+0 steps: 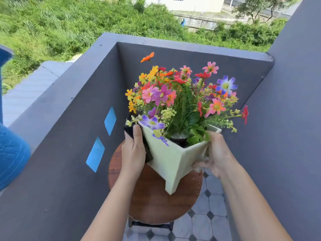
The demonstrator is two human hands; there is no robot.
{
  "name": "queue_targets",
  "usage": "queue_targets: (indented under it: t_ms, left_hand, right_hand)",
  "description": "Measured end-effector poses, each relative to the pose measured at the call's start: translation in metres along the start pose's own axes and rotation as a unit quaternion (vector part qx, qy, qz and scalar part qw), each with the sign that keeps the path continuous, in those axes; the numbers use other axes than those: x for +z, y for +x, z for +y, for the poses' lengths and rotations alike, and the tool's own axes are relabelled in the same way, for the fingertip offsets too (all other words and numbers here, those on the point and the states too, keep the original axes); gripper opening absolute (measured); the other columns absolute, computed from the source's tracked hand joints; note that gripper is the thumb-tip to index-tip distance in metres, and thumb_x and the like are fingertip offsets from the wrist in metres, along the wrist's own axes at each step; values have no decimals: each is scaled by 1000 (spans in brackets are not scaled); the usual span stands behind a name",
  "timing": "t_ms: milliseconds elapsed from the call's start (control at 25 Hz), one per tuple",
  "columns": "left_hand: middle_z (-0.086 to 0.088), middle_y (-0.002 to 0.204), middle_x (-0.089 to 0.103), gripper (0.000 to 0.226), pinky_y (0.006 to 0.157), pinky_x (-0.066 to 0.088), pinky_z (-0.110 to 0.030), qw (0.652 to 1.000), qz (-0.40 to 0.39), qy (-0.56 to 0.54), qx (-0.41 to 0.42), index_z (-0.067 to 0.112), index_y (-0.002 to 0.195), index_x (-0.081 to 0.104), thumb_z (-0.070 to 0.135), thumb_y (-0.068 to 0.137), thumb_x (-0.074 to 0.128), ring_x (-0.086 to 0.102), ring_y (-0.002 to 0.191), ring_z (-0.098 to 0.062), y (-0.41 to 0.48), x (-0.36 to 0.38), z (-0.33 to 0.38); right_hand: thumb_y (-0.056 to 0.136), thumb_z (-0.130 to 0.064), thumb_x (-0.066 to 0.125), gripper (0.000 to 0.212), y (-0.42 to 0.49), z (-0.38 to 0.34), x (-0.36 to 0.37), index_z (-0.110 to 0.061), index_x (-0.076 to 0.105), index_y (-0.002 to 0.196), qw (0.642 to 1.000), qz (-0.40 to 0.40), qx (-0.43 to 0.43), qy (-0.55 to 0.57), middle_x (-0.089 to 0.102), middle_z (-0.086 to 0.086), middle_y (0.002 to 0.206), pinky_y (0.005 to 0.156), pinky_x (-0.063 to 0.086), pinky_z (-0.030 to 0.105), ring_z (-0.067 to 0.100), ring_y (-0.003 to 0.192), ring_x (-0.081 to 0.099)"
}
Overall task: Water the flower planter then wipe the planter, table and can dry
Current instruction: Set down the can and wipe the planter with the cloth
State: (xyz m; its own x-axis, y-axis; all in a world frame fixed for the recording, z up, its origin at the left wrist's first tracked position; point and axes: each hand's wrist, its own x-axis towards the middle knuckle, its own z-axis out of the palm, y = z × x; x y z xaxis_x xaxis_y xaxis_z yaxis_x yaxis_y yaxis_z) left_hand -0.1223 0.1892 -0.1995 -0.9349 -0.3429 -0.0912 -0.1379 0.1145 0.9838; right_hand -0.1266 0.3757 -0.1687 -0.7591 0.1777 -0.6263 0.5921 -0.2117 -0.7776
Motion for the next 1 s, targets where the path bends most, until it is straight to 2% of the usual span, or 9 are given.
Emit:
queue_targets:
  t_ms: [80, 200, 280, 360, 480, 600, 720, 840, 1000]
  left_hand:
    - [0, 127, 55, 47, 99, 35, -30, 1000, -1, 11, 17, 23, 137, 40, 46, 96, 31, 47, 123, -17, 0, -5, -2]
    - [12, 104, 59, 38, 89, 36, -26, 999, 29, 1, 26, 24, 121, 49, 50, 93, 42, 52, 111, -15, -1, -11, -4]
    - [11, 99, 58, 46, 85, 37, -29, 998, 61, 0, 27, 25, 121, 50, 54, 86, 43, 54, 106, -17, -1, -14, -4]
    - [14, 99, 56, 41, 86, 37, -29, 996, 81, 9, 32, 29, 123, 50, 50, 88, 47, 51, 104, -13, -3, -15, 1]
    - [25, 92, 50, 34, 79, 29, -18, 995, 89, 33, 30, 31, 124, 50, 44, 92, 47, 42, 96, -2, -6, -12, 13]
    - [16, 103, 50, 40, 74, 25, -14, 992, 103, 60, 32, 29, 130, 48, 45, 93, 45, 39, 97, -2, -10, -6, 20]
    - [7, 121, 56, 43, 84, 28, -23, 990, 116, 75, 41, 30, 134, 45, 46, 95, 38, 46, 116, -15, -17, 1, 19]
    - [-2, 121, 59, 45, 87, 35, -33, 986, 120, 107, 53, 24, 130, 49, 49, 96, 30, 50, 115, -25, -20, 7, 15]
    - [-9, 109, 58, 55, 85, 39, -41, 979, 135, 129, 85, 8, 122, 51, 48, 97, 24, 52, 104, -30, -27, 14, 3]
  right_hand:
    - [65, -44, 53, 71, 3, -2, -1, -18, 43, 131, 1000, -9, -4, -10, 43, 9, 124, 60, 54, 49, 33, 85, 55]
    - [60, -49, 52, 71, 6, -1, 6, -12, 47, 120, 1000, -24, -14, -9, 41, 9, 99, 45, 51, 38, 32, 81, 49]
    - [49, -59, 58, 72, 7, 5, 16, -20, 41, 107, 999, -2, -30, 12, 35, 5, 86, 53, 47, 32, 22, 66, 38]
    - [44, -63, 61, 69, 7, 15, 21, -27, 38, 98, 995, 27, -73, 55, 37, 7, 97, 56, 39, 28, 15, 67, 35]
    - [65, -52, 62, 49, -7, 29, 32, -21, 48, 101, 982, -18, -116, 149, 47, 10, 99, 58, 42, 27, 22, 78, 50]
    - [72, -38, 58, 40, -20, 29, 30, -13, 54, 104, 974, -110, -111, 162, 56, 14, 95, 75, 41, 36, 27, 91, 55]
    - [59, -32, 57, 16, -18, 21, 33, -21, 60, 71, 982, -102, -119, 108, 60, 6, 79, 71, 39, 32, 23, 78, 55]
    - [56, -55, 53, 58, -18, 23, 39, -27, 51, 107, 986, 26, -153, 57, 53, -5, 118, 94, 42, 40, 15, 106, 53]
    - [83, -59, 52, 45, -25, 34, 36, -33, 39, 118, 983, 51, -177, 10, 42, -30, 96, 87, 30, 33, -13, 89, 40]
